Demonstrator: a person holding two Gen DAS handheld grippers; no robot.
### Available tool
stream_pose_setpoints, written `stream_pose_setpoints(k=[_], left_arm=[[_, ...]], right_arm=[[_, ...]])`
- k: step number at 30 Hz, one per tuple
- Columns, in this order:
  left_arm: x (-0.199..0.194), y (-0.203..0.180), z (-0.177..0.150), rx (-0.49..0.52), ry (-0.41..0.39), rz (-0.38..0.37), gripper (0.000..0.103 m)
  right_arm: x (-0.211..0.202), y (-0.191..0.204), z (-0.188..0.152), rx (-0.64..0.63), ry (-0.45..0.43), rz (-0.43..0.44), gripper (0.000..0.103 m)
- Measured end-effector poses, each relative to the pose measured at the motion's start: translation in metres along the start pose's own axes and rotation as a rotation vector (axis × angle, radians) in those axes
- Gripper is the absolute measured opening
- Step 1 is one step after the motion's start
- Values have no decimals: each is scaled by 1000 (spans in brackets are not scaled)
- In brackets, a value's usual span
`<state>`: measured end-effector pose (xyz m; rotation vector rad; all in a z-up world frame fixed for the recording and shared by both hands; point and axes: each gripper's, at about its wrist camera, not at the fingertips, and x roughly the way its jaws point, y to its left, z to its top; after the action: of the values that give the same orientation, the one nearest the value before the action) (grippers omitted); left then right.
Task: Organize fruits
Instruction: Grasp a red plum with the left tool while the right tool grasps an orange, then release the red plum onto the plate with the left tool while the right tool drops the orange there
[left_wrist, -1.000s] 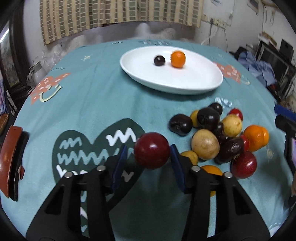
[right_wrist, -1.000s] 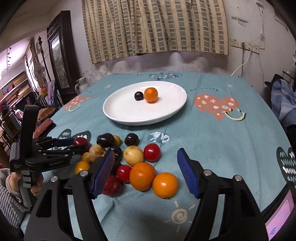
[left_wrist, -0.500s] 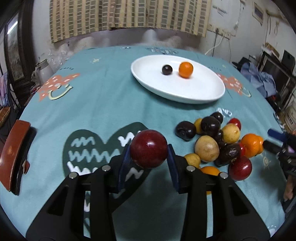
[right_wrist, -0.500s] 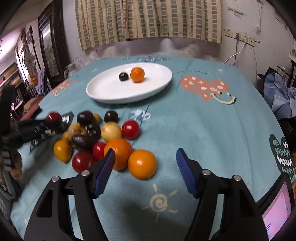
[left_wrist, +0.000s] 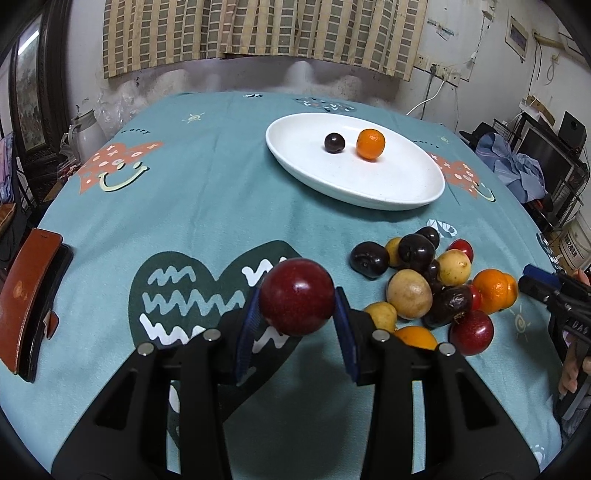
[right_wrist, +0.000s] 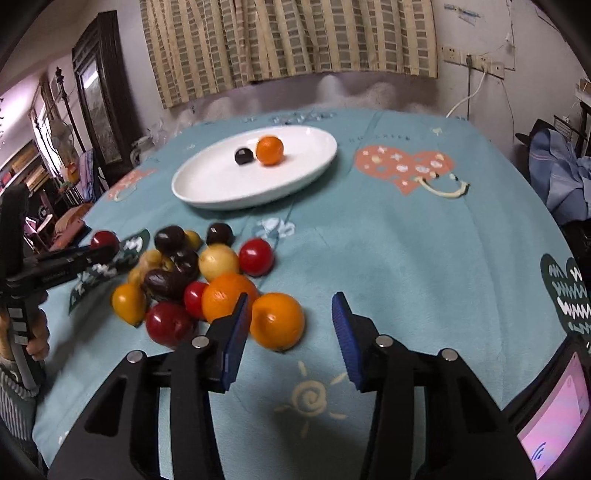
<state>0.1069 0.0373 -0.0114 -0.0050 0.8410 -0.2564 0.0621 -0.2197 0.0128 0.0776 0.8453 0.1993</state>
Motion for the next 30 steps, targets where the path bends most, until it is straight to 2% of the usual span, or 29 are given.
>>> stream_pose_setpoints(k=[3, 8, 9, 10, 14, 16, 18, 21, 22, 24, 27, 30], left_arm=[[2, -2, -1, 6, 8, -2, 40], [4, -4, -2, 17, 17, -4, 40], [4, -5, -2, 21, 20, -5, 40], [5, -5, -3, 23, 21, -5, 40], [7, -6, -4, 27, 27, -2, 40], [8, -5, -4, 25, 28, 2, 40], [5, -5, -2, 18, 18, 9, 40], [3, -1, 13, -9, 17, -4, 40], [3, -1, 24, -10, 26, -18, 40], [2, -7, 49, 15, 19, -2, 40], [8, -20, 83, 45, -3, 13, 40], [25, -27, 104, 36, -1, 10, 40]], right_arm=[[6, 9, -3, -42, 26, -3, 46], [18, 9, -4, -39, 41, -9, 46], [20, 7, -4, -30, 48, -1, 45], [21, 7, -4, -23, 55, 14, 39], [21, 7, -4, -21, 51, 19, 37], [16, 6, -1, -16, 36, 27, 37], [3, 3, 5, 5, -20, 28, 37], [-23, -3, 26, 68, -120, 50, 38], [-27, -4, 35, 81, -136, 52, 38], [-33, -1, 61, 89, -164, 67, 38], [-21, 8, 94, 73, -178, 67, 38], [16, 17, 118, 70, -165, 57, 38]])
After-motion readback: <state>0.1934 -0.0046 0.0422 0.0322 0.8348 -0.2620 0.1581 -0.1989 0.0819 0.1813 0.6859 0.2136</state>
